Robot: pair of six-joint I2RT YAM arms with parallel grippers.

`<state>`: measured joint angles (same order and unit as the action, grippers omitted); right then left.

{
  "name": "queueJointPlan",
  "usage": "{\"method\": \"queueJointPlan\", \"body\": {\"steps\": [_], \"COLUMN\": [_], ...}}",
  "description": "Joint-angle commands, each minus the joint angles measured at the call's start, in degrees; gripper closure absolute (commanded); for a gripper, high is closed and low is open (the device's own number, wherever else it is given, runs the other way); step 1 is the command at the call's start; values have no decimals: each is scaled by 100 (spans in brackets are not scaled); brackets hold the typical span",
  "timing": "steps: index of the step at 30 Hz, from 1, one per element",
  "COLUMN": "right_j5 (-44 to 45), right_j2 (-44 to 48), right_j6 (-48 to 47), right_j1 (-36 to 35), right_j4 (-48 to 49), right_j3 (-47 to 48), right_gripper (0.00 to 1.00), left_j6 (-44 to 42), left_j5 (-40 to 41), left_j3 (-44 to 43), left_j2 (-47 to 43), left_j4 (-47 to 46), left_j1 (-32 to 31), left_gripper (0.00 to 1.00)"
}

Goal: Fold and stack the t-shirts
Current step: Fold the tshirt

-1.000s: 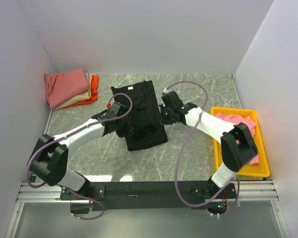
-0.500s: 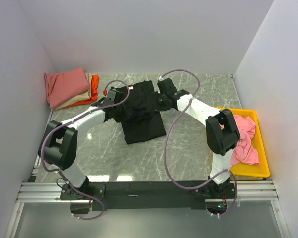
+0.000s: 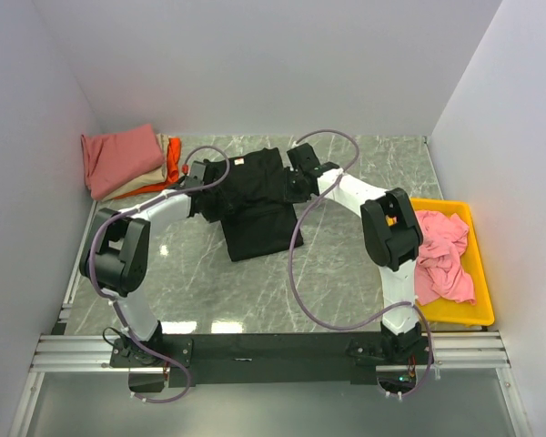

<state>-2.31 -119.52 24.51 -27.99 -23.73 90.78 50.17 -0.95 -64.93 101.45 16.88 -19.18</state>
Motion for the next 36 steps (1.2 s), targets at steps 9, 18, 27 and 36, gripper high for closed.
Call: {"method": "queueJointPlan", "body": {"steps": [9,18,27,36], "right_j5": [-761,-1193,-974,-271], "right_j2": [1238,1020,44,-721], "right_j6": [-210,-316,-324,-368], "right_j1": [30,-681,-928,-910], "right_j4": [685,835,896,1036], "right_j3": [-806,-1186,-237,826], "right_gripper": [31,29,29,28], "left_j6": [-131,203,616,696], "left_j5": [-116,630,1079,1106], "left_j3": [330,1613,2458,2696], "left_j2": [-986,-2515,-3904,-4441], "left_j4": [-221,526,1229,1432], "left_j1": [46,55,142,169], "left_gripper": [1,1,1,1]}}
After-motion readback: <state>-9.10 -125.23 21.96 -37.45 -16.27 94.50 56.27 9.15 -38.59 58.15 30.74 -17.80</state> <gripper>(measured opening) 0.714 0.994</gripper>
